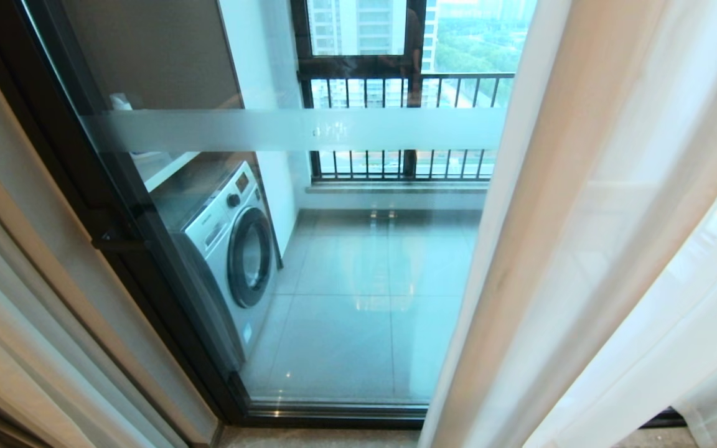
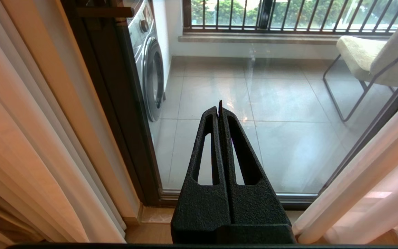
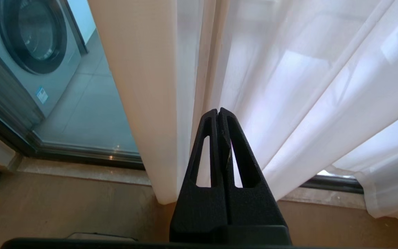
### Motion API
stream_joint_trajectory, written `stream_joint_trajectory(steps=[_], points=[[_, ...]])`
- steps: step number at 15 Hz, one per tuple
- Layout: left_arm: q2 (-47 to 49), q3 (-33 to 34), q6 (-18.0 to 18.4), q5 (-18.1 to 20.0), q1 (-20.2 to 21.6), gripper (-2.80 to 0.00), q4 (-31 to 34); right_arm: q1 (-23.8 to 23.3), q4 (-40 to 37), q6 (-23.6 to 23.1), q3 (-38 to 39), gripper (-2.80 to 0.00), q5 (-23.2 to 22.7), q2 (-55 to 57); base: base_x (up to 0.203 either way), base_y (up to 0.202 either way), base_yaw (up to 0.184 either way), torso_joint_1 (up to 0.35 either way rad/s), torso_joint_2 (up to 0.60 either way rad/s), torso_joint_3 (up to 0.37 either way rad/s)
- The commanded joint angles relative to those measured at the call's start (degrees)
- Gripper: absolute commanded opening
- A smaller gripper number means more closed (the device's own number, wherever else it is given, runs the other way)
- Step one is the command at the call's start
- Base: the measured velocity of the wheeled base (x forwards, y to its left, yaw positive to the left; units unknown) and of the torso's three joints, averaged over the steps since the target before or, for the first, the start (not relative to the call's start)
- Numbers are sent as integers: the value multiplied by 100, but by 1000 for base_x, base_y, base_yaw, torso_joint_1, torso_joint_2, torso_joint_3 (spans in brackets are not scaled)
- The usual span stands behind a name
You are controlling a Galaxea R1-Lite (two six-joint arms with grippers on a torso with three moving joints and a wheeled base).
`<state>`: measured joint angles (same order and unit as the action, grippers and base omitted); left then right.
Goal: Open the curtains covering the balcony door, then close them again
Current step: Close the inner curtains on both sides
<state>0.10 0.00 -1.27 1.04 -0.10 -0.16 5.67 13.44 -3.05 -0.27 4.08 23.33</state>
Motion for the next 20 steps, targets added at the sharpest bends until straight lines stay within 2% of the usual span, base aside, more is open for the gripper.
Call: stream_joint_trajectory(steps=[1,2,4,9,20], points=[[-1,0,-5,-4,1,-280,-2,-547,-129,3,25,-280,-575,-6,0,0,0,0,0,0],[-1,0,-5,-5,1,-280,-2,-621,-243,10,26,-280,-753,-278,0,0,0,0,0,0],[-1,0,-5,0,1,-280,-2,-562,-374,29,27,-280,-830,-770,0,0,0,0,0,0],[-1,0,-5,-3,1,-280,-2,-552,-891,34,27,-280,-493,-1904,0,0,0,0,0,0],[-1,0,-5,1,1,-280,-2,-611,-940,50,27,-280,-487,-2210,0,0,0,0,0,0]])
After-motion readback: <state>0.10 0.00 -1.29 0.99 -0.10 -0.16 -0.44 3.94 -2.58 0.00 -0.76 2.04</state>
